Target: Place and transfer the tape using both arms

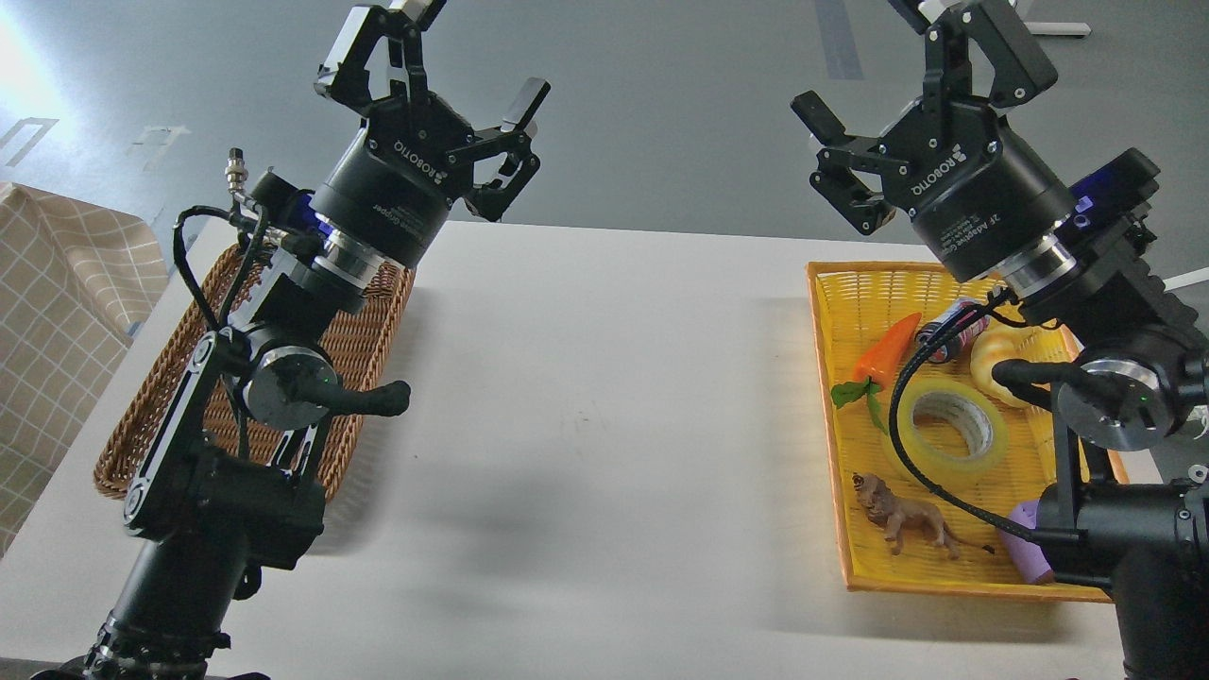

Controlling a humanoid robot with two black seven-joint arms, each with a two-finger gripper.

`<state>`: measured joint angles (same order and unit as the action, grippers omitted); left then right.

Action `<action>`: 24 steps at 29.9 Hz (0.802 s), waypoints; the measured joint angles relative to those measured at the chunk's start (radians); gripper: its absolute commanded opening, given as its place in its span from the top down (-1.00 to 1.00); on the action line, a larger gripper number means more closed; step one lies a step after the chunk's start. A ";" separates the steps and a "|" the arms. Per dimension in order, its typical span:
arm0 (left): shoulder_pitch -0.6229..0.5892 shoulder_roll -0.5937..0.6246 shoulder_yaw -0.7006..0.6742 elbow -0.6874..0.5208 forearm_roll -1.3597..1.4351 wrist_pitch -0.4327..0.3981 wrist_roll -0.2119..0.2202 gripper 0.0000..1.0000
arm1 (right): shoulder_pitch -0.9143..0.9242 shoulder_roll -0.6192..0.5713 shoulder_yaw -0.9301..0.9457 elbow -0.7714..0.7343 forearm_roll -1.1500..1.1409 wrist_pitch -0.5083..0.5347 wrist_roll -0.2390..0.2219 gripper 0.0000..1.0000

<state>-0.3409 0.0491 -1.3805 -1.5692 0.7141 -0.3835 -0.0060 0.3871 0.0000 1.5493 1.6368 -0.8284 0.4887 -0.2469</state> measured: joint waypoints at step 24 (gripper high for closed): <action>-0.002 -0.002 0.000 0.000 0.001 0.002 -0.002 -0.98 | -0.002 0.000 -0.003 -0.001 -0.001 0.000 0.000 -1.00</action>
<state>-0.3424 0.0475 -1.3806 -1.5692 0.7156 -0.3812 -0.0076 0.3850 0.0000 1.5467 1.6362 -0.8293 0.4887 -0.2469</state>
